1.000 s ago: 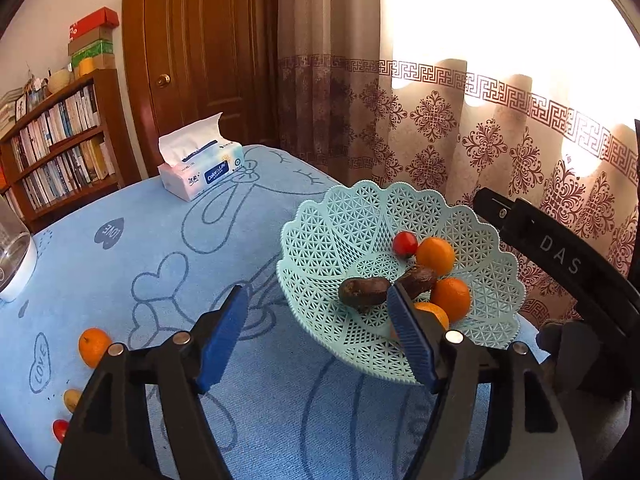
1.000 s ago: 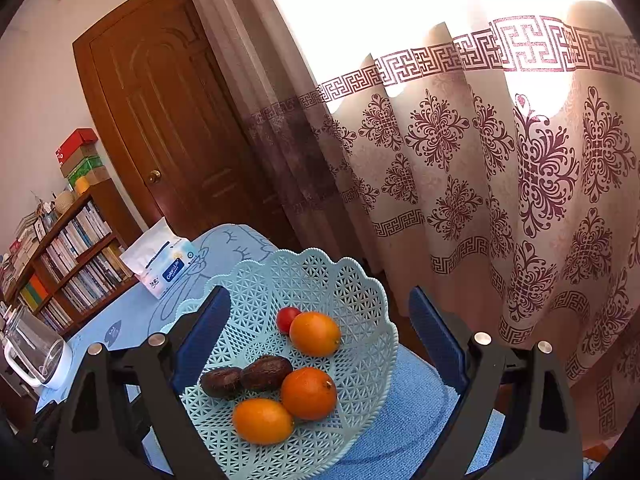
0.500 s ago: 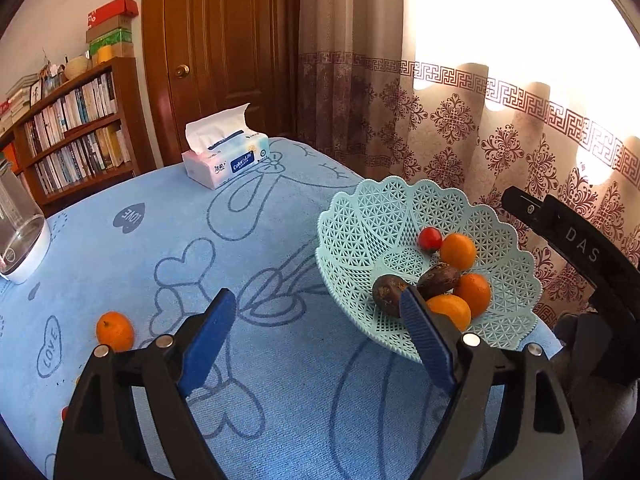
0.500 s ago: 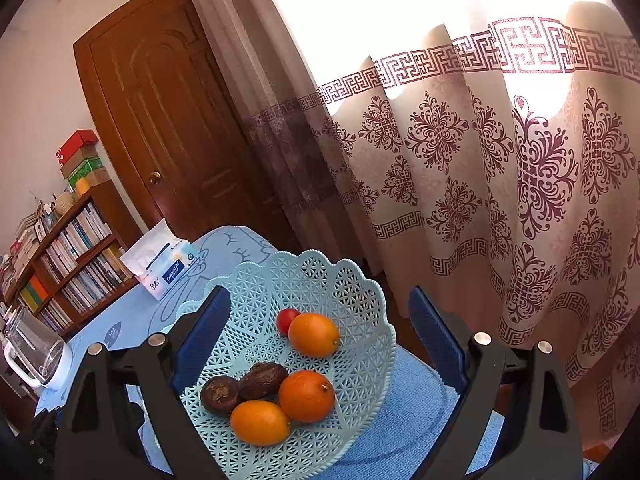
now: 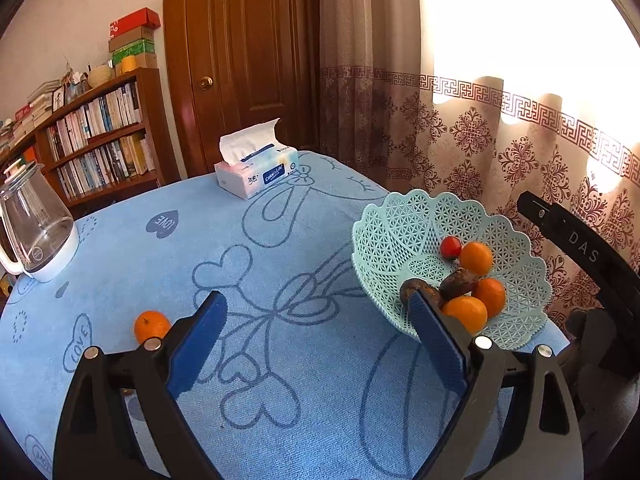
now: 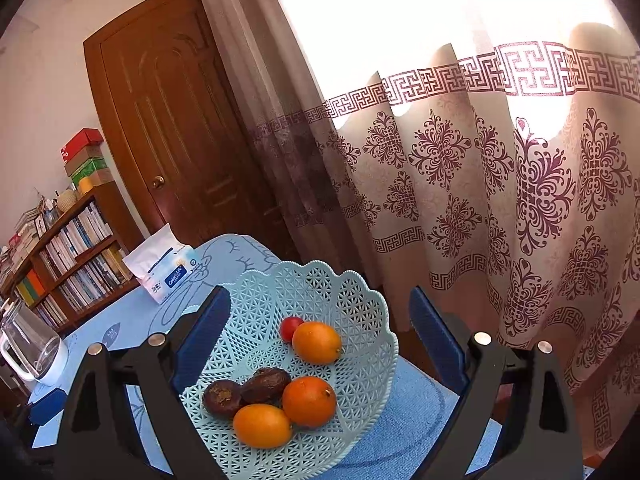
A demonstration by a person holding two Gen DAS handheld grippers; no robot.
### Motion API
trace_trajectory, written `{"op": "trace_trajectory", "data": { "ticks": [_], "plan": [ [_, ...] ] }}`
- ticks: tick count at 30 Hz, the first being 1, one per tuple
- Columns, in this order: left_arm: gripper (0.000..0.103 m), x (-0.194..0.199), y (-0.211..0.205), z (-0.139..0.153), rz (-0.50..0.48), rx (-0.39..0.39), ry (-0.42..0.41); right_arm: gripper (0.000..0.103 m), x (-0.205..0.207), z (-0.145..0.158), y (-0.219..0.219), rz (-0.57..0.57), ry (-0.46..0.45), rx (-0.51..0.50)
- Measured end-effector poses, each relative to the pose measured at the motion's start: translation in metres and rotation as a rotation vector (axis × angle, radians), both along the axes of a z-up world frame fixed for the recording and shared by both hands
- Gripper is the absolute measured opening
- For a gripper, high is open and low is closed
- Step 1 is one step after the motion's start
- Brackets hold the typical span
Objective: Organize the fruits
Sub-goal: 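Move both tools back from the basket toward the remaining fruit on the table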
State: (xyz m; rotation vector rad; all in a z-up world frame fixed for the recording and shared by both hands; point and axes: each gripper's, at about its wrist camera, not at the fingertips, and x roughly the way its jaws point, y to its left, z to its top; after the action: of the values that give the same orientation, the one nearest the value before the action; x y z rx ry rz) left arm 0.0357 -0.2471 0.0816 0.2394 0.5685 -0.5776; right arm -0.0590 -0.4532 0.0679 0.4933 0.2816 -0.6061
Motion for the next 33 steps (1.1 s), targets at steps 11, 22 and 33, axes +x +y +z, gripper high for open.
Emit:
{"op": "trace_trajectory", "data": {
  "ticks": [11, 22, 33],
  "plan": [
    [0.091, -0.011, 0.011, 0.003, 0.008, 0.023, -0.047, 0.093, -0.002, 0.005, 0.010, 0.001, -0.010, -0.069],
    [0.091, -0.007, 0.032, 0.003, 0.061, 0.007, -0.029, 0.095, -0.003, 0.012, 0.027, 0.015, -0.023, -0.163],
    [0.091, -0.002, 0.070, 0.016, 0.134, -0.055, -0.030, 0.099, -0.005, 0.020, 0.055, 0.042, -0.048, -0.308]
  ]
}}
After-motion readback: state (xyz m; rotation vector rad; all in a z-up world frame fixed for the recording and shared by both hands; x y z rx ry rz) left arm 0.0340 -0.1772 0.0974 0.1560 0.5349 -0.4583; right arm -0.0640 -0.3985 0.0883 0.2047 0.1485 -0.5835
